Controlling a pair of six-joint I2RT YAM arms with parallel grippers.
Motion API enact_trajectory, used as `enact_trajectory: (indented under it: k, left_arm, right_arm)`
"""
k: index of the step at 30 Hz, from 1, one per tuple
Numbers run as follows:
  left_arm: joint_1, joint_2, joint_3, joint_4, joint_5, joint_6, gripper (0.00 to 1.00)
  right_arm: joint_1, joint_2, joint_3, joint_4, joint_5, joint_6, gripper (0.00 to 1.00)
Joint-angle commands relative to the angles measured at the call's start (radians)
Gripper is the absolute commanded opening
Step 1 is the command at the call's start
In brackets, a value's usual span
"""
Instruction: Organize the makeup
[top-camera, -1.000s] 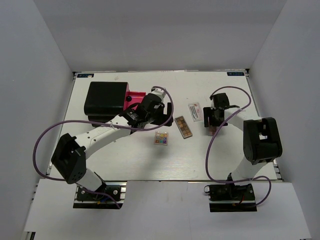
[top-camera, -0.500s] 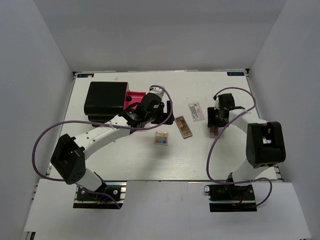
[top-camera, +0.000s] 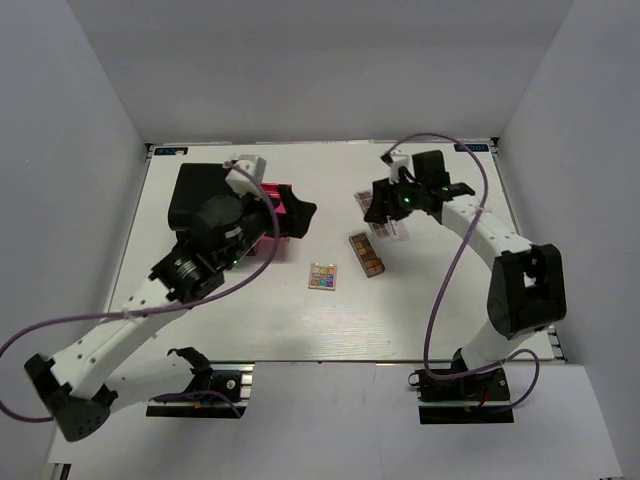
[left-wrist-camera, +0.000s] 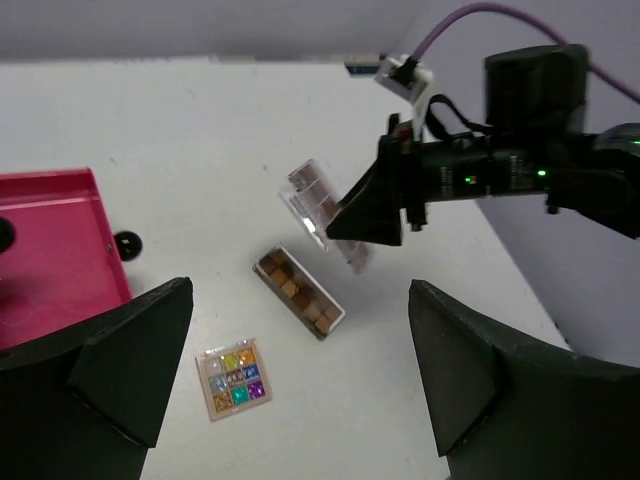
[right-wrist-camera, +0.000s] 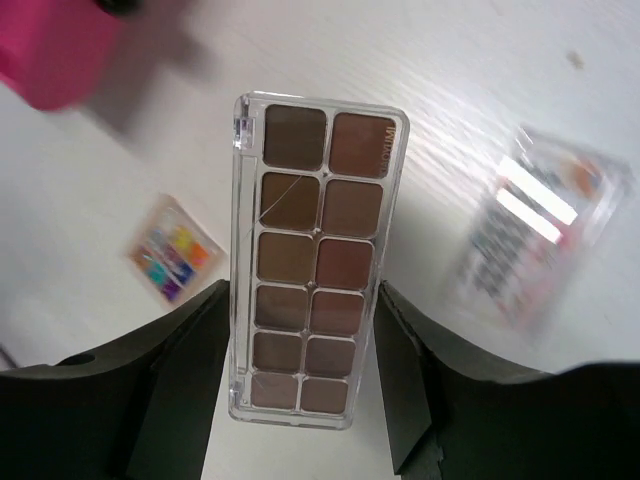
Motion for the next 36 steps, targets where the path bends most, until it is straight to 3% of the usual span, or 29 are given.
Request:
enact_trajectory:
  k: [1,9,16,23,36]
  left_arm:
    - [0.006,-0.111,-0.059,-0.015,-0.095,0.022,0.98]
    - [0.006,-0.266,-0.097,-0.152,-0.254,-0.031,0.98]
    - [0.006,-0.323,-0.116,-0.224,-0.316,-0.071,0.98]
    - [0.006,-0.347,-0.131,-0.247,-0.342,-0.086,0.98]
    - [0.006,-0.378,-0.153,-0.264,-0.345,-0.1,0.98]
  right_arm:
    - [0.084,0.095,0.188,0.013,-0.153,0.083,0.16]
    - [0.279,0.411,0.683,-0.039,-0.086,0.263,0.16]
    - [0.384,0.569,0.923,-0.04,0.116,0.45,0.1]
    - [0.422,0.571,0.88,0.028,0.282,0.548,0.12]
    - [0.448,0.62,0.883,0.048,0.299,0.584,0.17]
